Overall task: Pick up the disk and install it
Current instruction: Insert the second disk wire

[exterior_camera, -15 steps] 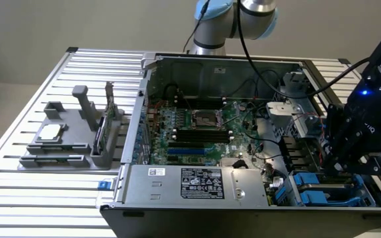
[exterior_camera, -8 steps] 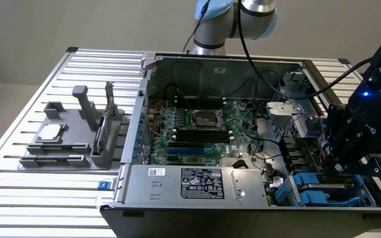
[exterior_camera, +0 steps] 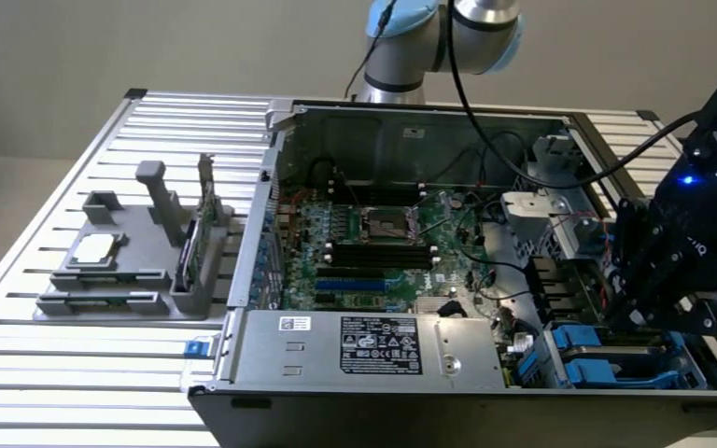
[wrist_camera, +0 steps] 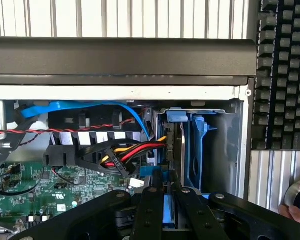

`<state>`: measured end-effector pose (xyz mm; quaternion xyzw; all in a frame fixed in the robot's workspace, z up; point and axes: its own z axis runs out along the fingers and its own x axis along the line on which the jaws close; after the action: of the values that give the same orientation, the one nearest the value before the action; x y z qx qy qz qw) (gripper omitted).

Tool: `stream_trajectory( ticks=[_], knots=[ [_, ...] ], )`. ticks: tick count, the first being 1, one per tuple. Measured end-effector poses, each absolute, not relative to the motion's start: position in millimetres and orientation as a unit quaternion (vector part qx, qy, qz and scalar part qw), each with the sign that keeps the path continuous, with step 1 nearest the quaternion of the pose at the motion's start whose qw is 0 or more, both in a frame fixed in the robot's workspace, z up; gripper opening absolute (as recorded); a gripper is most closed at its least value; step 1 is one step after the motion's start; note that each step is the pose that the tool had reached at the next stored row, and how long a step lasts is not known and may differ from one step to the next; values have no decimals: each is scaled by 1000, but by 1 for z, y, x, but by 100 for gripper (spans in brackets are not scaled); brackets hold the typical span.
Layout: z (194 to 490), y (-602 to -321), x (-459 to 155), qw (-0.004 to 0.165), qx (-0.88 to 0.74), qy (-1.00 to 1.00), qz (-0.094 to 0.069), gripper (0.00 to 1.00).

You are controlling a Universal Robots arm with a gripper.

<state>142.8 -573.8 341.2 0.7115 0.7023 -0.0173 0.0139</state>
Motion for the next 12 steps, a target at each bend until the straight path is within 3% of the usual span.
stream_trajectory(
  ticks=[12],
  knots=[
    [340, -575, 143, 14, 712, 702, -17, 16]
  ],
)
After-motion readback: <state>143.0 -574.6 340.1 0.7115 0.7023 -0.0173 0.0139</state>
